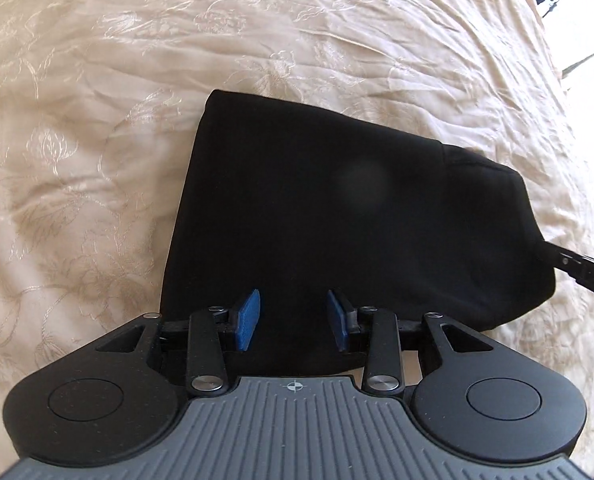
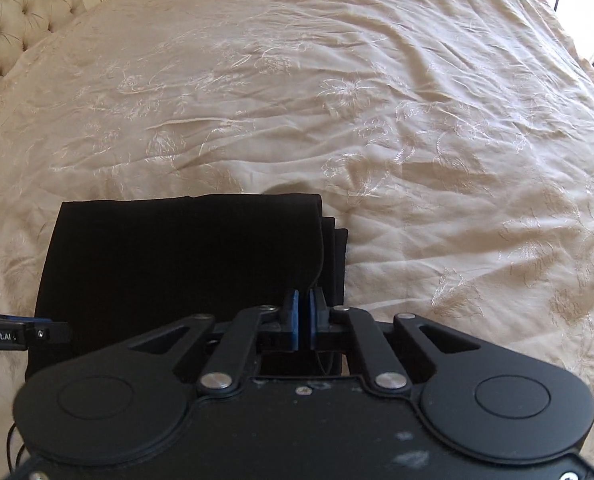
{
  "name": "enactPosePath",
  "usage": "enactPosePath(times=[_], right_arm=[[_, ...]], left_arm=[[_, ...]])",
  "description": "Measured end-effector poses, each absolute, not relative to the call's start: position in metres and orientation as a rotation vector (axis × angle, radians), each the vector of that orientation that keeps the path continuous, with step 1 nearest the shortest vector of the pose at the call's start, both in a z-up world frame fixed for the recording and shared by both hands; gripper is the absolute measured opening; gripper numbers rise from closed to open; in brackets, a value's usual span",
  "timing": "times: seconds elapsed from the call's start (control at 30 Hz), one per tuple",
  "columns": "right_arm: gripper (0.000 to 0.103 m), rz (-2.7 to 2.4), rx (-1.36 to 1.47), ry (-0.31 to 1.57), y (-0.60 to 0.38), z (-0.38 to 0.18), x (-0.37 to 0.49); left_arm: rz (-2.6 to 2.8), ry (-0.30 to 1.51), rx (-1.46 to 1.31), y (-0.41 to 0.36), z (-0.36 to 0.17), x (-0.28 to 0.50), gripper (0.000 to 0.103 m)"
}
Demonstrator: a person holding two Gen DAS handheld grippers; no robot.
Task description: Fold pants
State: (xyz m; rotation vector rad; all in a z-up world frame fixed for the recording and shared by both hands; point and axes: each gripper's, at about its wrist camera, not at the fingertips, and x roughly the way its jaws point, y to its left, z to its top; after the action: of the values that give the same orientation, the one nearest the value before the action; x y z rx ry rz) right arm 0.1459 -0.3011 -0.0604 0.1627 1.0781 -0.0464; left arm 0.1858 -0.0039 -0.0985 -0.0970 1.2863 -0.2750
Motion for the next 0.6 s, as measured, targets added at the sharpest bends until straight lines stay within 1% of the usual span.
enactPosePath(times=[0.17,0.23,0.33,0.43,0.6], right_arm=[[0.008,-0.12,0.233,1.148,-0.317,-0.084,0.145],[0.009,-0.137,0.224,1.121,-0.314,-0.076,0.146],[0.014,-0.156,0.172,1.046,-0.306,-0.058,0.148],[0.015,-0.137,0.167,0.989,-0.297,-0.044,0.154],[0.015,-0.057,0.179,0.994,-0.279,-0.047,0.175]], left_arm=[[-0.312,1.263,-0.018,-0.022,-0.085,0.193,0.036],[-0.306,1.252,0.019,-0.029,-0.079,0.197,0.036],[-0.301,1.231,0.066,-0.038,-0.074,0.202,0.036],[-0.295,1.227,0.089,-0.048,-0.074,0.214,0.036],[-0.291,1.221,0.11,-0.058,-0.077,0.231,0.036]])
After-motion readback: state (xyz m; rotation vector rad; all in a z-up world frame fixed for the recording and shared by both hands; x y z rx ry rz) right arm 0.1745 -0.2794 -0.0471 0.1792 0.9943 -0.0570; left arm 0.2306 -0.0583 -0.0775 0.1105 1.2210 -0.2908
